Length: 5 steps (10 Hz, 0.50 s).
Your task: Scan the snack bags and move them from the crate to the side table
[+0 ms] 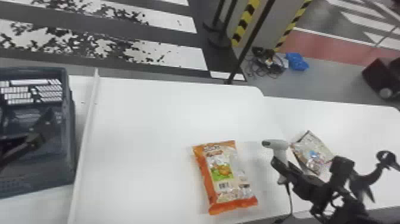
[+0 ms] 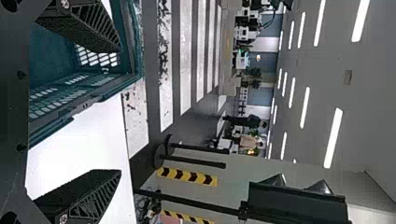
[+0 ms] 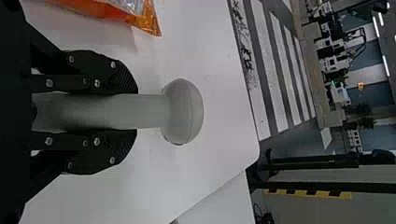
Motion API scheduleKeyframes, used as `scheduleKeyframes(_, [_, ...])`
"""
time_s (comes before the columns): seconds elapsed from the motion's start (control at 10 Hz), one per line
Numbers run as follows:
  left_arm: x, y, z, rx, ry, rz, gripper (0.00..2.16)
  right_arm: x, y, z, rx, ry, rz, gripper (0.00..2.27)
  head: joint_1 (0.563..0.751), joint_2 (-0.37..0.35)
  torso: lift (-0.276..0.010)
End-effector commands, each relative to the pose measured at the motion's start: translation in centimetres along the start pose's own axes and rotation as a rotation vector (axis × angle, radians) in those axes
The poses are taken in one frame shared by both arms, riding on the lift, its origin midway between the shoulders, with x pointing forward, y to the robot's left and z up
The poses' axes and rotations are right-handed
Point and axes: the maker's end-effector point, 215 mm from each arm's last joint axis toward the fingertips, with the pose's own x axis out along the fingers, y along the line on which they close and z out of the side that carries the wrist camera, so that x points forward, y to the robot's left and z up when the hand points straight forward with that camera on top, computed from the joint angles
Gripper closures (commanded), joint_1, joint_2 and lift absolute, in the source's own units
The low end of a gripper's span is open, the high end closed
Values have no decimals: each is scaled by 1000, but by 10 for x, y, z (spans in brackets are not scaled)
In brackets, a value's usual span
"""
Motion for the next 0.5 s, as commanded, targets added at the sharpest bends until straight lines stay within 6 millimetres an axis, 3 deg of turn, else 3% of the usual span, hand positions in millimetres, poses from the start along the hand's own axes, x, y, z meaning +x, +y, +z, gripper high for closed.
scheduleKeyframes(0.0, [-1, 3, 3, 12, -2, 1, 70, -34, 24, 6, 64, -15, 25, 2240, 695, -350, -87])
scheduleKeyframes(0.4, [4, 3, 4, 11, -15, 0, 70, -93, 98, -19, 142, 32, 111, 2240, 695, -350, -87])
